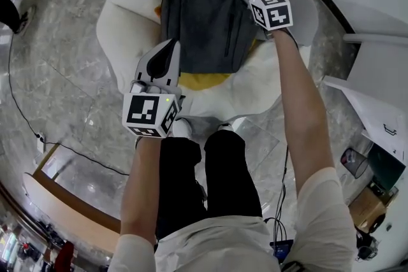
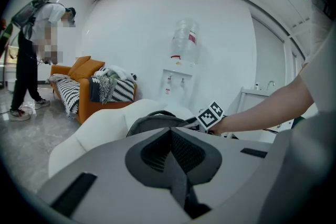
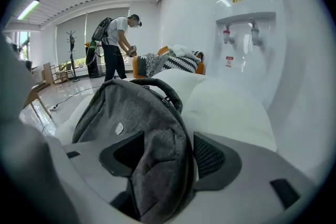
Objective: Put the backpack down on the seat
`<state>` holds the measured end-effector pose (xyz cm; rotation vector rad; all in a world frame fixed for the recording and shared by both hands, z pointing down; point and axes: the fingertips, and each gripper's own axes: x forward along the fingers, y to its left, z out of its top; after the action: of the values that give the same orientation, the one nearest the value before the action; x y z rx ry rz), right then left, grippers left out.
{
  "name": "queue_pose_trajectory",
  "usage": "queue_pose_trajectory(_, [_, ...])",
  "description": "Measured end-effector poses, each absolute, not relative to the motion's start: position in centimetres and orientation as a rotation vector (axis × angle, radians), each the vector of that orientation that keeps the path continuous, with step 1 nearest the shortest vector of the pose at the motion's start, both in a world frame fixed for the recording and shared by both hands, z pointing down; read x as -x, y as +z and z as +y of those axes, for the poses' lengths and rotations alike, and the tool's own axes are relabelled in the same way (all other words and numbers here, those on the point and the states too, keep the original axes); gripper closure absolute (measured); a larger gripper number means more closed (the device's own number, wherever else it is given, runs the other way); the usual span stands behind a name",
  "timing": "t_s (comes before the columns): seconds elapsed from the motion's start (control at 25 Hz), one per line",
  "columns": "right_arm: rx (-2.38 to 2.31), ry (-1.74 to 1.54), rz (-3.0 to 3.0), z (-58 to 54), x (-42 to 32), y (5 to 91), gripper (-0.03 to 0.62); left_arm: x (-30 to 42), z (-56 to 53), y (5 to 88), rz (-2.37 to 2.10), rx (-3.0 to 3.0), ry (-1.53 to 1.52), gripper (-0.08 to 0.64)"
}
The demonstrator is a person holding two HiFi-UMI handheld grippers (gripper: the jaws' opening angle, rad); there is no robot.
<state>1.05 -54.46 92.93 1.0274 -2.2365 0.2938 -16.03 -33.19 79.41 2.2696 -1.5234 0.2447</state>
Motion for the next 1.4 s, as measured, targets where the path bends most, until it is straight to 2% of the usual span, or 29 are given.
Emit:
queue_pose_trajectory(0.32, [-1.038,0.367,-2.293,-50.7,-1.4,89.3,0.317,15.7,-32.2,76.4,-1.514,-2.244,0.251,0.546])
queue_pose_trajectory(0.44, [-1.026,0.413,-2.310,-48.9,-1.0,87.7,0.374,15.2,-31.9,74.5,-1.479,-2.247,0.222,0.546])
queue_pose_trajectory(0.6, [-1.038,0.557,-2.384,-45.4,0.0,84.7,0.499,15.0,-31.1,72.0,-1.479,-2.232,0.215,0.546])
queue_pose_trajectory(0.8, [-0.951,0.620,-2.434,-40.2,1.1,80.7,0.559,14.2,-29.5,68.1,-1.480,-2.242,0.244,0.546])
queue_pose_trajectory(1.4, [-0.995,0.666,-2.568,-32.9,-1.5,61.7,0.561,12.2,-24.5,53.3,-1.510,-2.215,0.239,0.546])
